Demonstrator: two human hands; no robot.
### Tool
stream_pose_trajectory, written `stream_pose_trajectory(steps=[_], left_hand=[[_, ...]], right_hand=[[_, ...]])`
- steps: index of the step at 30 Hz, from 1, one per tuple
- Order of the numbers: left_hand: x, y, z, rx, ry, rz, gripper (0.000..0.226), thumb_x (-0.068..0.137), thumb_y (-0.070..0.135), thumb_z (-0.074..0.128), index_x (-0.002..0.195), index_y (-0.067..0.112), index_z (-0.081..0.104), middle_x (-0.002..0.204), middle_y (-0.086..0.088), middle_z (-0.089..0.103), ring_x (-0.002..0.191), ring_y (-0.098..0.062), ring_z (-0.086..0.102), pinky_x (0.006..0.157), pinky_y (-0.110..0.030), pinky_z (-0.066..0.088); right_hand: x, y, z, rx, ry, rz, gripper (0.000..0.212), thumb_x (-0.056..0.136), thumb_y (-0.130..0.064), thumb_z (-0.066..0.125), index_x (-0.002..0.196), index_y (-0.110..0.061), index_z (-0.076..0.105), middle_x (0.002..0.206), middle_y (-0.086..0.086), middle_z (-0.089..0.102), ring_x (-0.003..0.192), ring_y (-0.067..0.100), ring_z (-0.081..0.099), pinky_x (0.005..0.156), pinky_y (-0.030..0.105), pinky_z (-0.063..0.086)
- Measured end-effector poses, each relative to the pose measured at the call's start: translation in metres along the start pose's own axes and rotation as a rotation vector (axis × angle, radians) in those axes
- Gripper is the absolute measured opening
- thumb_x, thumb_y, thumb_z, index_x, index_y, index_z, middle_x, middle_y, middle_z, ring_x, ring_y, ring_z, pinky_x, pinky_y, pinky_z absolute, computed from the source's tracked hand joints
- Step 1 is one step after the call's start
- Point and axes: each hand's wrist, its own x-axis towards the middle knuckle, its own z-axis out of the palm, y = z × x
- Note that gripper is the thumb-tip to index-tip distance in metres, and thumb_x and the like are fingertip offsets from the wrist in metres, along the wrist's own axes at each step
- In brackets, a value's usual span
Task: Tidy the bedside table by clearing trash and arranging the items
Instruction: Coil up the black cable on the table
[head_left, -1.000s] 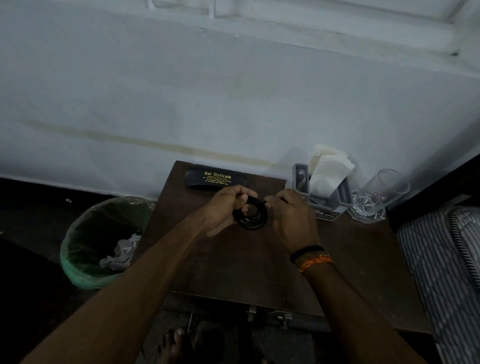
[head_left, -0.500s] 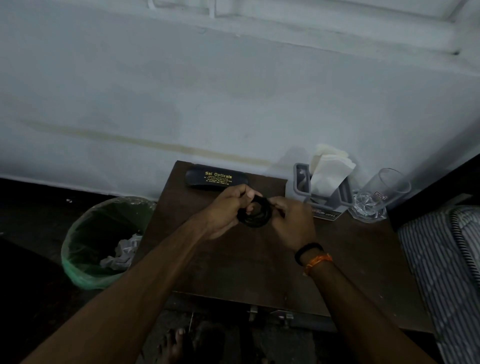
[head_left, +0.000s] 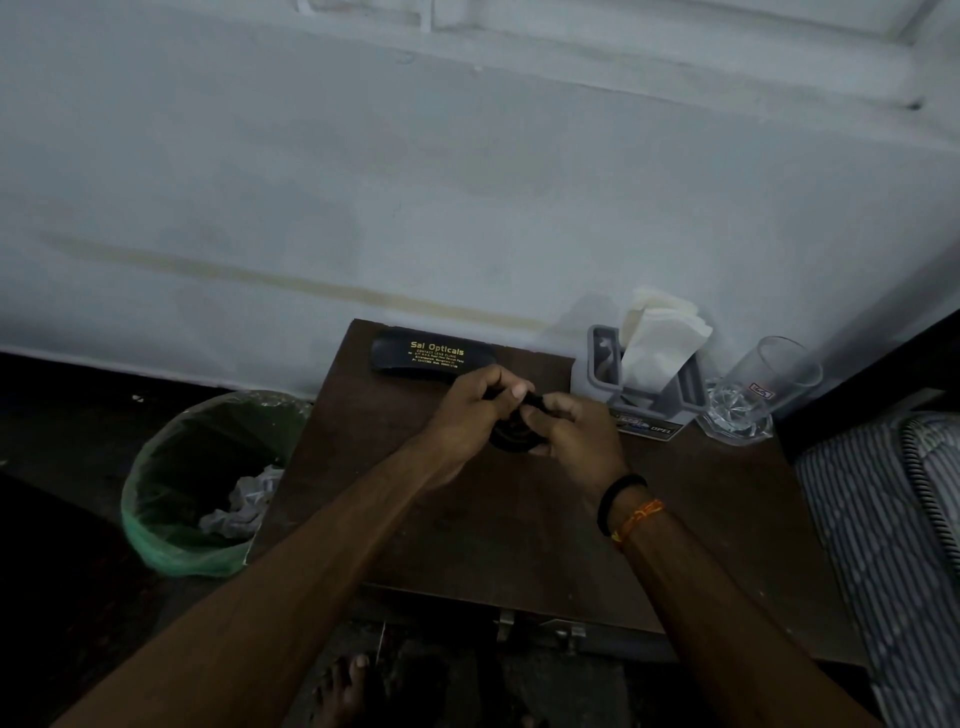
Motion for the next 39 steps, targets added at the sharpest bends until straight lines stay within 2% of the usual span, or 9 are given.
stream_pose_trajectory(steps=[5,9,17,20,24,27,33,36,39], left_hand=[[0.002,-0.003,-0.003,0.131,0.006,0.173,0.012,0.095,0.014,0.058,0.1,0.008,0.067,0.089,-0.002,0.067,0.087,-0.013,0.063,0.079,-0.031,0.049],[0.001,-0.001,-0.006,0.176,-0.02,0.256,0.017,0.093,0.013,0.06,0.107,0.012,0.069,0.097,-0.003,0.07,0.096,-0.02,0.066,0.087,-0.039,0.051],[-0.004,-0.001,-0.013,0.263,-0.148,0.209,0.033,0.089,0.003,0.063,0.12,0.016,0.06,0.112,0.002,0.065,0.11,-0.014,0.062,0.09,-0.028,0.051],[-0.005,-0.002,-0.015,0.252,-0.143,0.154,0.035,0.086,0.003,0.065,0.115,0.021,0.057,0.113,0.001,0.062,0.109,-0.017,0.06,0.092,-0.034,0.053],[-0.007,-0.001,-0.014,0.133,-0.113,0.112,0.039,0.079,-0.004,0.067,0.111,0.016,0.056,0.109,-0.013,0.062,0.106,-0.031,0.06,0.09,-0.042,0.054],[-0.006,-0.001,-0.016,0.121,-0.11,0.1,0.044,0.075,-0.009,0.07,0.111,0.012,0.055,0.107,-0.018,0.061,0.103,-0.029,0.062,0.088,-0.042,0.054],[-0.008,0.002,-0.022,0.1,-0.128,0.069,0.047,0.068,-0.013,0.074,0.106,0.009,0.056,0.105,-0.015,0.065,0.1,-0.027,0.065,0.086,-0.046,0.057],[-0.009,0.003,-0.021,0.062,-0.136,0.043,0.047,0.068,-0.016,0.073,0.105,0.007,0.056,0.106,-0.018,0.065,0.098,-0.025,0.064,0.082,-0.048,0.057],[-0.011,0.006,-0.022,0.018,-0.165,0.007,0.046,0.068,-0.02,0.068,0.106,0.003,0.055,0.11,-0.027,0.062,0.099,-0.03,0.062,0.079,-0.048,0.057]], right_hand=[[-0.002,-0.005,-0.001,0.053,-0.002,0.032,0.014,0.095,-0.017,0.058,0.097,-0.013,0.071,0.102,0.005,0.072,0.098,0.017,0.067,0.076,0.031,0.056],[-0.001,-0.006,-0.004,0.157,-0.037,0.11,0.016,0.096,-0.017,0.057,0.103,-0.014,0.072,0.103,0.004,0.073,0.097,0.018,0.065,0.074,0.03,0.046],[0.0,-0.004,-0.006,0.288,-0.062,0.218,0.014,0.094,-0.017,0.062,0.104,-0.011,0.068,0.099,0.004,0.07,0.093,0.017,0.061,0.07,0.027,0.045],[-0.002,-0.005,-0.004,0.304,-0.096,0.183,0.015,0.094,-0.015,0.062,0.106,-0.007,0.066,0.099,0.003,0.072,0.096,0.018,0.065,0.075,0.029,0.049],[-0.004,-0.009,-0.004,0.371,-0.122,0.114,0.008,0.094,-0.006,0.06,0.099,-0.003,0.064,0.1,0.011,0.071,0.095,0.02,0.068,0.076,0.027,0.057],[-0.003,-0.011,-0.004,0.381,-0.123,0.087,0.005,0.093,-0.003,0.061,0.096,-0.003,0.065,0.097,0.011,0.071,0.092,0.019,0.068,0.076,0.026,0.058],[-0.001,-0.012,-0.013,0.271,-0.194,0.153,0.016,0.094,-0.02,0.061,0.105,-0.01,0.068,0.107,0.003,0.07,0.101,0.016,0.062,0.082,0.031,0.048],[0.001,-0.015,-0.018,0.305,-0.272,0.201,0.026,0.094,-0.018,0.061,0.115,-0.004,0.064,0.108,0.005,0.069,0.098,0.016,0.061,0.077,0.029,0.048],[0.003,-0.018,-0.021,0.356,-0.329,0.279,0.022,0.09,-0.016,0.061,0.11,-0.011,0.065,0.104,0.004,0.069,0.092,0.014,0.059,0.068,0.027,0.043]])
